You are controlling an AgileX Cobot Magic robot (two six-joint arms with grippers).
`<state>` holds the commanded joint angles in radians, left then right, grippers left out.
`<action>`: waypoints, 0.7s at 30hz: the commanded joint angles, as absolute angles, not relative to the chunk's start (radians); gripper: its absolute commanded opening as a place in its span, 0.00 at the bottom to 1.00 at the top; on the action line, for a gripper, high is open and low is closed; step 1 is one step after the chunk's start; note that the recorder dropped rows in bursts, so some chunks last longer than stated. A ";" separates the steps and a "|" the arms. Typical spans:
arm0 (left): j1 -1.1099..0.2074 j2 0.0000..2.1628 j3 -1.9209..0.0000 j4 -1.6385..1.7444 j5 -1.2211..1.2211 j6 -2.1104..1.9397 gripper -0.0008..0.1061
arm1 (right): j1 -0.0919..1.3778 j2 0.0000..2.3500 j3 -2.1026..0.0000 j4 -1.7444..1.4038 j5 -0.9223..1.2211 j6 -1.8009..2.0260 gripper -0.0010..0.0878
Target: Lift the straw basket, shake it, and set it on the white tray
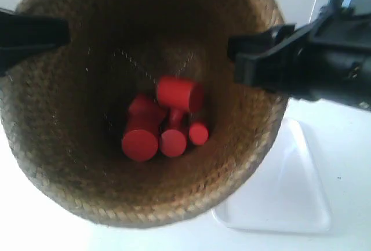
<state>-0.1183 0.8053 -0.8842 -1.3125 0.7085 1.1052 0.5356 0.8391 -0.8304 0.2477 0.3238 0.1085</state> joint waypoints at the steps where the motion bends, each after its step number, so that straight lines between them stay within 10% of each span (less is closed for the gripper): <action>1: -0.118 0.767 -0.916 -1.312 0.701 1.094 0.01 | 0.552 0.776 -0.847 0.220 0.320 0.091 0.01; 5: -0.129 0.856 -0.797 -1.330 0.426 1.156 0.01 | 0.514 0.890 -0.703 0.074 0.021 0.115 0.01; 11: -0.103 0.805 -0.946 -1.209 0.653 0.994 0.01 | 0.545 0.804 -0.877 0.153 0.350 0.141 0.01; 17: -0.103 0.890 -0.821 -1.247 0.513 1.027 0.01 | 0.539 0.910 -0.713 0.118 0.015 0.135 0.01; 21: -0.103 0.854 -0.891 -1.247 0.690 1.009 0.01 | 0.543 0.883 -0.809 0.186 0.219 0.183 0.01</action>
<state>-0.1030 0.8545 -0.8914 -1.2472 0.6896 1.0093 0.5427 0.8832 -0.8087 0.1863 0.2190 0.1825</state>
